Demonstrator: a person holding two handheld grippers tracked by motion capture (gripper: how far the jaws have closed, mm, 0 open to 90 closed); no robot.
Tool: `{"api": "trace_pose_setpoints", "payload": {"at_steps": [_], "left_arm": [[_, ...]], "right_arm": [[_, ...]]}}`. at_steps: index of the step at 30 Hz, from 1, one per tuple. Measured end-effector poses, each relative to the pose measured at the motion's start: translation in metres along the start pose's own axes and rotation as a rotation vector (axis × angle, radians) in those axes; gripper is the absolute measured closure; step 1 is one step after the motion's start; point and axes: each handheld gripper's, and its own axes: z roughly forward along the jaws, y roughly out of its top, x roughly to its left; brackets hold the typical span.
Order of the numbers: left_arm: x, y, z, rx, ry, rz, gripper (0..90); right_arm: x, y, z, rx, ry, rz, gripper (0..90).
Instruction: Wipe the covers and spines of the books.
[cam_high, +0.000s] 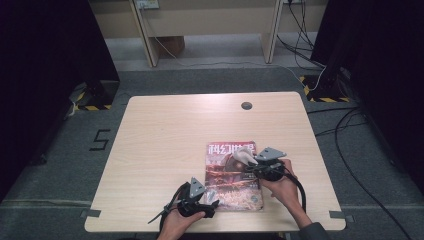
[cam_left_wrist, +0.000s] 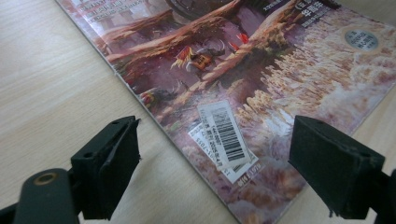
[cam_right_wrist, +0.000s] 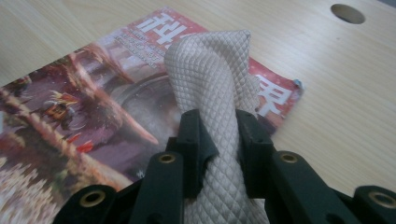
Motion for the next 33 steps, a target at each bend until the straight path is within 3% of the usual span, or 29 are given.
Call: {"api": "trace_pose_setpoints", "payload": {"at_steps": [9, 12, 16, 22, 27, 33], "left_arm": [[-0.001, 0.004, 0.010, 0.016, -0.004, -0.003, 14.7], [0.000, 0.002, 0.010, 0.011, -0.018, -0.019, 16.1], [-0.001, 0.002, 0.009, 0.008, -0.035, -0.012, 22.2], [-0.006, 0.002, 0.007, 0.018, -0.030, -0.001, 23.5], [-0.014, -0.001, 0.003, 0.022, -0.049, 0.019, 23.3], [-0.019, -0.004, 0.001, 0.021, -0.055, 0.027, 23.3]], "right_arm": [[0.003, -0.005, 0.030, 0.062, 0.001, 0.015, 66.0], [0.002, -0.005, 0.028, 0.057, 0.007, 0.030, 63.0], [0.001, -0.002, 0.022, 0.026, 0.014, 0.013, 68.4], [0.010, -0.002, 0.026, 0.055, 0.029, -0.042, 71.2], [0.016, -0.003, 0.025, 0.071, 0.046, -0.051, 71.5], [0.012, -0.005, 0.026, 0.082, 0.045, -0.051, 71.8]]}}
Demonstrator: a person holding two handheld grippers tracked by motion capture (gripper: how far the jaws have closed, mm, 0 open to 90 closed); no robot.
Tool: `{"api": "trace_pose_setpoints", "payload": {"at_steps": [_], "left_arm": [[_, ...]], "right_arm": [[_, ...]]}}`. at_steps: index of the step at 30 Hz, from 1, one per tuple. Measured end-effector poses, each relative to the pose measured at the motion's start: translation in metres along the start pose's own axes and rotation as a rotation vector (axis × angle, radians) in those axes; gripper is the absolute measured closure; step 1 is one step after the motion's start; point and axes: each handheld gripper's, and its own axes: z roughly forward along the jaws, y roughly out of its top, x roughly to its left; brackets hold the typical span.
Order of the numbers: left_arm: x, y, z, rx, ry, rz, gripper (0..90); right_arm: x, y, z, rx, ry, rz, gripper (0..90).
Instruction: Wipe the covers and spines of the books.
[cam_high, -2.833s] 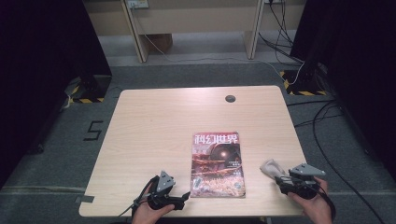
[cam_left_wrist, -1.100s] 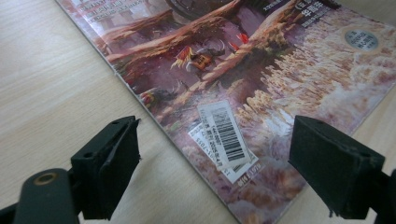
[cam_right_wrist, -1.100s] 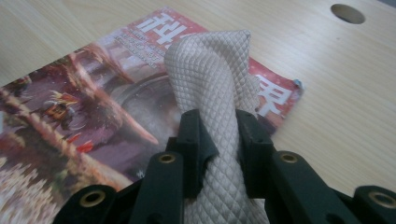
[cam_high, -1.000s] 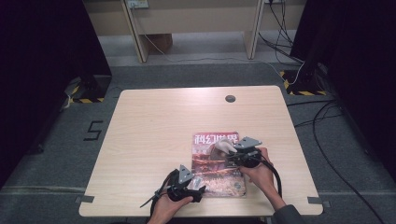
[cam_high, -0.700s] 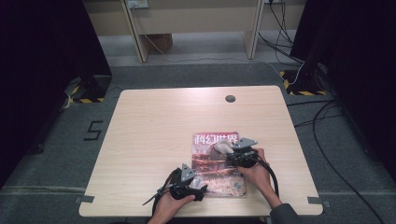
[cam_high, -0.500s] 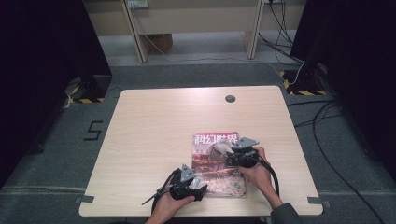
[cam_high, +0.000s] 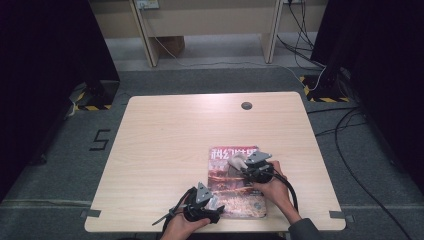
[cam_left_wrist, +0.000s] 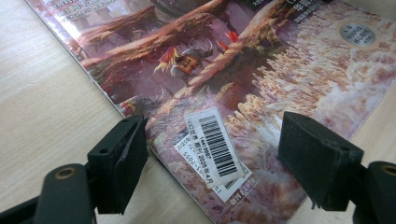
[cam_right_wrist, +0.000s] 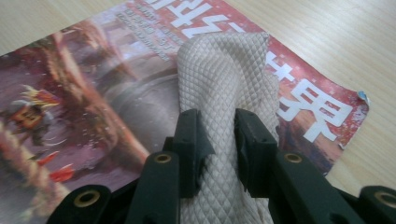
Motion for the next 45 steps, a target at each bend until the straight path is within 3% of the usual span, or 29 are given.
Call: {"api": "trace_pose_setpoints", "payload": {"at_steps": [6, 14, 16, 22, 27, 30, 35, 38, 41, 45], "left_arm": [[-0.001, 0.000, 0.000, -0.005, 0.007, -0.001, 23.4], [-0.004, 0.000, -0.001, -0.006, 0.025, 0.023, 23.9], [-0.003, 0.000, -0.001, -0.005, 0.020, 0.021, 23.8], [-0.003, 0.000, -0.001, -0.007, 0.018, 0.025, 23.8], [-0.003, 0.000, -0.001, -0.007, 0.021, 0.038, 23.8], [-0.003, 0.000, -0.001, -0.006, 0.022, 0.044, 23.8], [-0.003, 0.000, -0.001, -0.010, 0.020, 0.039, 23.8], [-0.003, 0.000, -0.001, -0.006, 0.016, 0.035, 23.7], [-0.003, 0.000, -0.001, -0.008, 0.017, 0.042, 23.8], [-0.003, 0.000, -0.001, -0.007, 0.014, 0.038, 23.8]], "right_arm": [[-0.023, -0.002, 0.006, -0.010, -0.073, 0.037, 71.2], [-0.047, -0.003, 0.011, -0.015, -0.126, 0.086, 69.7], [-0.047, -0.003, 0.011, -0.016, -0.126, 0.090, 70.4], [-0.035, -0.001, 0.011, -0.001, -0.119, 0.040, 72.6], [-0.038, -0.001, 0.010, -0.003, -0.079, 0.055, 73.3], [-0.044, -0.002, 0.011, -0.003, -0.131, 0.052, 74.2], [-0.057, -0.004, 0.013, -0.018, -0.113, 0.126, 74.0], [-0.060, -0.005, 0.012, -0.022, -0.076, 0.172, 69.6], [-0.065, -0.006, 0.009, -0.061, -0.018, 0.236, 67.2], [-0.068, -0.005, 0.005, -0.098, 0.007, 0.279, 70.1]]}}
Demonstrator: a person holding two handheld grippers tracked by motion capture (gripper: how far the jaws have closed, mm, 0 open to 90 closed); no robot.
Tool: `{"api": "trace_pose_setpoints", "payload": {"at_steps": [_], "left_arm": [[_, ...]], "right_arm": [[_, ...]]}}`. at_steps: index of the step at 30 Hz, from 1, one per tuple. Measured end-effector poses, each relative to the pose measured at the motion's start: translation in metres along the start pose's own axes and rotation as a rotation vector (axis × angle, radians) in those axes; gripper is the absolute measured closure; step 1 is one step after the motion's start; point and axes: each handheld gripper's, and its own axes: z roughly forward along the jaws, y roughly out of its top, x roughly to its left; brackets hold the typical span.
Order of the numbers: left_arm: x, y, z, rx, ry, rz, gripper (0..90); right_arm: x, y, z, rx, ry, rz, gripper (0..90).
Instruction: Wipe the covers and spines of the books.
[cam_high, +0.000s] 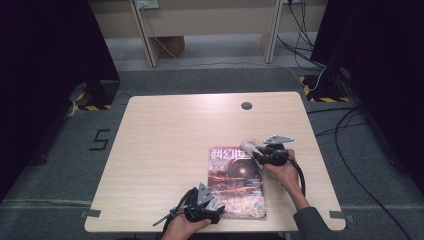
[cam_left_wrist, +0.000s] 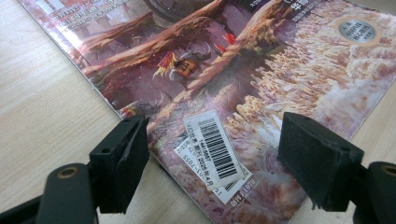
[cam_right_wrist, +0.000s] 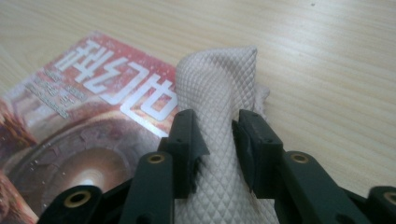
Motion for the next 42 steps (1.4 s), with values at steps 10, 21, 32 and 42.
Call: {"api": "trace_pose_setpoints", "payload": {"at_steps": [10, 21, 32, 42], "left_arm": [[0.000, 0.000, 0.000, -0.001, -0.003, 0.001, 23.5], [0.000, 0.000, 0.000, -0.004, 0.002, 0.011, 23.7], [0.000, 0.000, 0.000, -0.004, 0.001, 0.010, 23.7], [0.000, 0.000, 0.000, -0.004, 0.002, 0.019, 23.8]], "right_arm": [[0.004, -0.002, 0.004, 0.050, -0.054, -0.068, 77.0], [0.031, 0.002, 0.014, 0.068, -0.029, -0.166, 77.3], [0.008, 0.001, 0.013, 0.047, -0.140, -0.137, 76.6], [0.049, 0.006, 0.021, 0.071, -0.012, -0.231, 77.1]]}}
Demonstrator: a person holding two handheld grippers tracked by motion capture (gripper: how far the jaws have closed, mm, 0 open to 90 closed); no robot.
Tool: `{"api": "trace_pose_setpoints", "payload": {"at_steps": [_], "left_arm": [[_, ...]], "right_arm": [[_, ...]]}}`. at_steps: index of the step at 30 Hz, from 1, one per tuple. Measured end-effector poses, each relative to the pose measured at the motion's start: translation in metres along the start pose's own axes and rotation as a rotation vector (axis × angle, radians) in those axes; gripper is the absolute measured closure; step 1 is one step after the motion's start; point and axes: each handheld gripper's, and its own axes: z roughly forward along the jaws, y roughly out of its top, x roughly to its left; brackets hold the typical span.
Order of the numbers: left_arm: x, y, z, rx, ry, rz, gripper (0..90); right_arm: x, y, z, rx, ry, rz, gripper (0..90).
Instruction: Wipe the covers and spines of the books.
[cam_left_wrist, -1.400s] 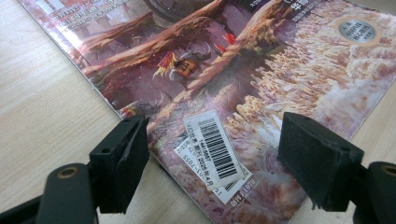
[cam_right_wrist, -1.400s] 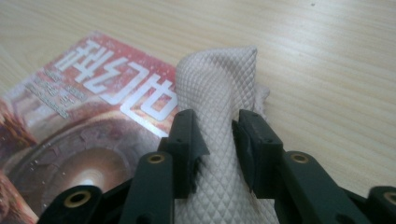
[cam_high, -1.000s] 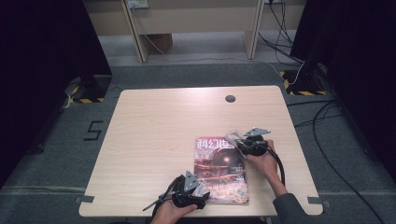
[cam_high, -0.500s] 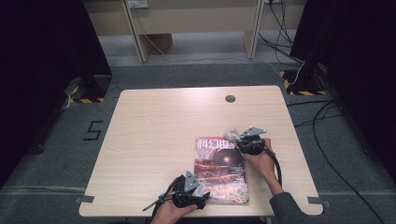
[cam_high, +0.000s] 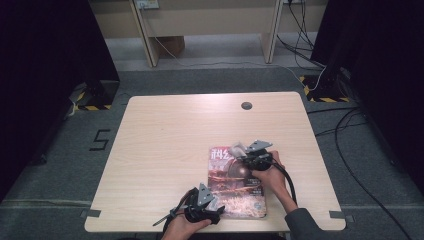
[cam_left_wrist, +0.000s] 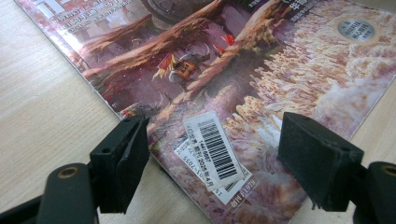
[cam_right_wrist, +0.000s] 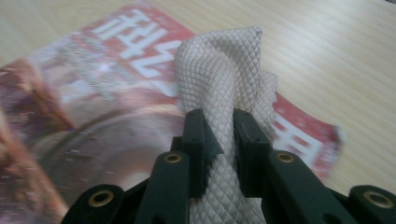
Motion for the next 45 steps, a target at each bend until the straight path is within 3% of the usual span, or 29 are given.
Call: {"api": "trace_pose_setpoints", "payload": {"at_steps": [4, 11, 15, 21, 27, 29, 34, 36, 45], "left_arm": [[0.000, 0.000, 0.000, 0.000, 0.000, 0.003, 23.8], [0.000, 0.000, 0.000, 0.002, 0.004, 0.006, 23.8], [-0.001, 0.000, 0.000, -0.002, 0.005, 0.001, 23.7], [0.000, 0.000, 0.000, 0.000, 0.006, 0.001, 23.6], [-0.001, -0.001, 0.000, 0.000, 0.006, -0.001, 23.6], [-0.001, -0.001, 0.000, -0.002, 0.006, -0.001, 23.6], [-0.002, 0.000, -0.001, 0.001, 0.015, 0.008, 23.6], [-0.002, -0.001, -0.002, 0.002, 0.014, 0.007, 23.7], [-0.002, -0.005, -0.010, 0.025, 0.000, 0.000, 23.5]], "right_arm": [[0.011, 0.004, 0.003, 0.002, 0.023, -0.020, 77.1], [0.002, 0.006, 0.007, -0.008, 0.008, 0.003, 77.3], [-0.001, 0.010, 0.014, -0.016, -0.012, 0.042, 76.8], [0.010, 0.020, 0.023, -0.017, -0.013, 0.008, 76.3], [0.030, 0.031, 0.031, -0.019, 0.045, -0.033, 76.0], [0.032, 0.035, 0.034, -0.009, 0.042, -0.049, 75.9], [0.031, 0.043, 0.042, -0.009, 0.023, -0.032, 75.8], [0.033, 0.045, 0.043, 0.002, 0.013, -0.051, 75.6], [0.049, 0.035, 0.032, -0.013, 0.090, -0.114, 75.2]]}}
